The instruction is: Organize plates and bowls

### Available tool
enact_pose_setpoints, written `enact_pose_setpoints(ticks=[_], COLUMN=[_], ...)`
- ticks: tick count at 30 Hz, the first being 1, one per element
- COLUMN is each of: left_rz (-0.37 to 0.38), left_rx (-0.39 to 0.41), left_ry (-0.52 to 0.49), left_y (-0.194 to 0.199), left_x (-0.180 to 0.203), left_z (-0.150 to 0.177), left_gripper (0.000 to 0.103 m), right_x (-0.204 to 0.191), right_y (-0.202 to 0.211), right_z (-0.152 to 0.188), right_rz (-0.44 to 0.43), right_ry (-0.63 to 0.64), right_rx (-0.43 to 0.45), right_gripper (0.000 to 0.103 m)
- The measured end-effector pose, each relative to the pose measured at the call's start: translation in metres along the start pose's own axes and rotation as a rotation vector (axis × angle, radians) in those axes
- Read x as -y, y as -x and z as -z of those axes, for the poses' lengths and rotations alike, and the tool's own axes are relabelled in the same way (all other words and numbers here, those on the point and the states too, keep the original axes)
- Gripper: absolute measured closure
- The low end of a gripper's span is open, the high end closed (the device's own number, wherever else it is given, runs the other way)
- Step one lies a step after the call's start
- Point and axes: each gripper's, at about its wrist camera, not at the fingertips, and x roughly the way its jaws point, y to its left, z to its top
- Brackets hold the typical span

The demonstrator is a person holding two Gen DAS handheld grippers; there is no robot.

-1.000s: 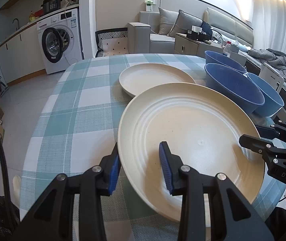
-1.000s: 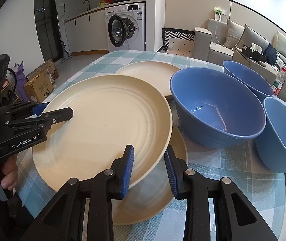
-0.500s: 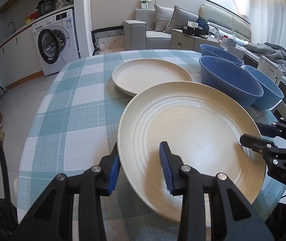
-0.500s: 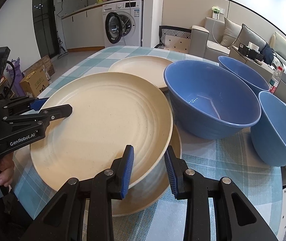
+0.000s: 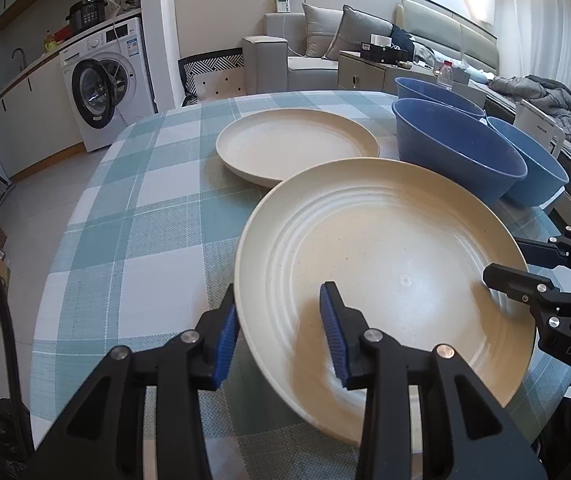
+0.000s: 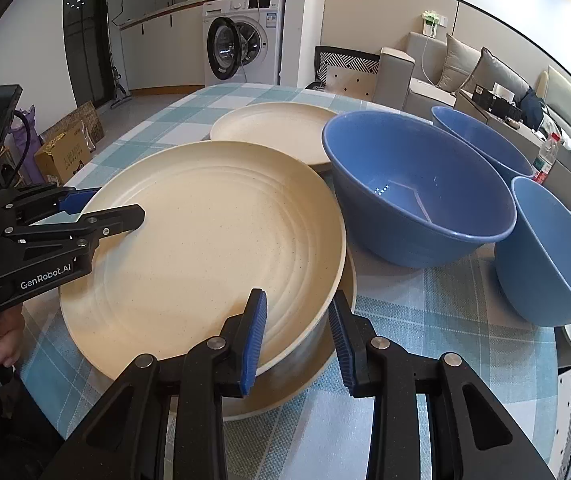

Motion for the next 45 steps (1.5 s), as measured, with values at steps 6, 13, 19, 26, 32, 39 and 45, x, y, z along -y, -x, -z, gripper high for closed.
enact_pose_setpoints(ticks=[6, 13, 19, 26, 32, 39, 45], left_rz=[-0.002, 0.001, -0.002, -0.030, -0.022, -0.002, 0.002], left_rx=[-0.013, -0.026, -0.039, -0.040, -0.044, -0.053, -0.051], left_ry=[-0.018, -0.037, -0.058, -0.101, -0.106, -0.086, -0.061], left_y=[-0.005, -0.009, -0.012, -0.013, -0.014, -0.014, -0.012], left_x=[0.007, 0.013, 0.018, 0.025, 0.025, 0.024, 0.018], left_z=[0.002, 0.005, 0.007, 0.009, 0.009, 0.008, 0.005], left_gripper=[0.065, 0.064, 0.063, 0.057, 0.053, 0.047, 0.043], right_x=[0.003, 0.004, 0.005, 0.003, 0.002, -0.001, 0.000], right_y=[-0.003, -0.003, -0.007, -0.010, -0.009, -0.011, -0.007], right_z=[0.002, 0.007, 0.011, 0.015, 0.017, 0.018, 0.017], right_rz=[0.015, 0.028, 0.040, 0.040, 0.031, 0.005, 0.006], right_ry=[0.003, 0.012, 0.017, 0.028, 0.030, 0.046, 0.049], right_rx=[-0.016, -0.025, -0.038, -0.046, -0.047, -0.051, -0.040], right_gripper=[0.070, 0.066, 0.062, 0.054, 0.050, 0.033, 0.022])
